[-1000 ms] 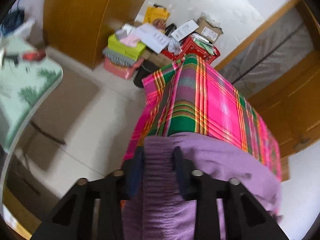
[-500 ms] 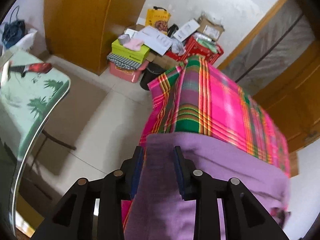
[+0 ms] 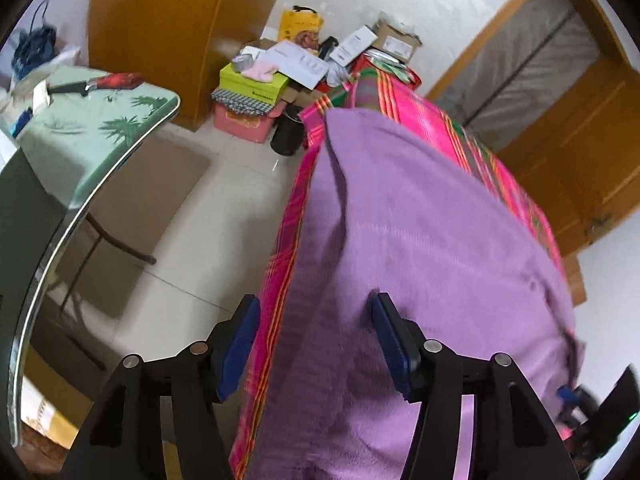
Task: Fold clothes
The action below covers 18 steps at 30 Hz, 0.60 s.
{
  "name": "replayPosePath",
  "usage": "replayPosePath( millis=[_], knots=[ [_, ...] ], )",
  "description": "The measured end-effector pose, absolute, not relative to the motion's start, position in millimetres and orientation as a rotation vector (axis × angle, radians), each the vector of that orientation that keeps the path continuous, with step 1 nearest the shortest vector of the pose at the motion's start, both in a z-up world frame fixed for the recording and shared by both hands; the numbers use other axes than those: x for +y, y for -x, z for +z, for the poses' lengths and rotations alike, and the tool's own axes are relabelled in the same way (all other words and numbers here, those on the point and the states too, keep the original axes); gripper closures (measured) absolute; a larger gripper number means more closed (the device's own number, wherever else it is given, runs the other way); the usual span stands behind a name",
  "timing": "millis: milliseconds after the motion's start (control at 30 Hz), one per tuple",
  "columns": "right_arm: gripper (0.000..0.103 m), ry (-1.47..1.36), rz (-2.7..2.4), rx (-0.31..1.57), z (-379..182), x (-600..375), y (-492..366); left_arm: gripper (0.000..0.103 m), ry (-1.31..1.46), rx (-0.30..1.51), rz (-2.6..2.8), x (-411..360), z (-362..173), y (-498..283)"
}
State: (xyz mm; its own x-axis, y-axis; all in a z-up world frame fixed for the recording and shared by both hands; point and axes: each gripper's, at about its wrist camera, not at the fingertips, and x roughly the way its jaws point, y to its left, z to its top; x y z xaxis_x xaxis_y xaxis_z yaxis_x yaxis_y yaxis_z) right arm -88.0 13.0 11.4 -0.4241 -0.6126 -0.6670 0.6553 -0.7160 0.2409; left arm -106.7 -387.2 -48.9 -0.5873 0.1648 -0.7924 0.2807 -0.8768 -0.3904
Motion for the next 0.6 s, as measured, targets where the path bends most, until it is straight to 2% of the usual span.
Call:
replayPosePath(
  millis=[100, 200, 233, 300, 400, 533, 600],
  knots=[
    [0.064, -0.976, -2.163, 0.085, 13, 14, 82, 0.070, -1.370, 0.669, -2.681, -373, -41, 108],
    [0.064, -0.979, -2.174, 0.085, 13, 18, 78, 0.083, -1.353, 0.517, -2.700, -359, -34, 110],
    [0.064, -0.981, -2.179, 0.079, 13, 21, 77, 0.085, -1.340, 0.498, -2.686, -361, -33, 110],
    [0.064, -0.985, -2.192, 0.069, 13, 26, 75, 0.086, -1.313, 0.464, -2.660, -365, -33, 111],
    [0.064, -0.985, -2.208, 0.060, 14, 34, 73, 0.084, -1.328, 0.637, -2.649, -387, -42, 110],
    [0.064, -0.988, -2.221, 0.064, 15, 42, 72, 0.065, -1.309, 0.751, -2.613, -397, -43, 104],
    [0.064, -0.984, -2.218, 0.083, 15, 44, 70, 0.061, -1.268, 0.795, -2.625, -400, -36, 92]
  ],
)
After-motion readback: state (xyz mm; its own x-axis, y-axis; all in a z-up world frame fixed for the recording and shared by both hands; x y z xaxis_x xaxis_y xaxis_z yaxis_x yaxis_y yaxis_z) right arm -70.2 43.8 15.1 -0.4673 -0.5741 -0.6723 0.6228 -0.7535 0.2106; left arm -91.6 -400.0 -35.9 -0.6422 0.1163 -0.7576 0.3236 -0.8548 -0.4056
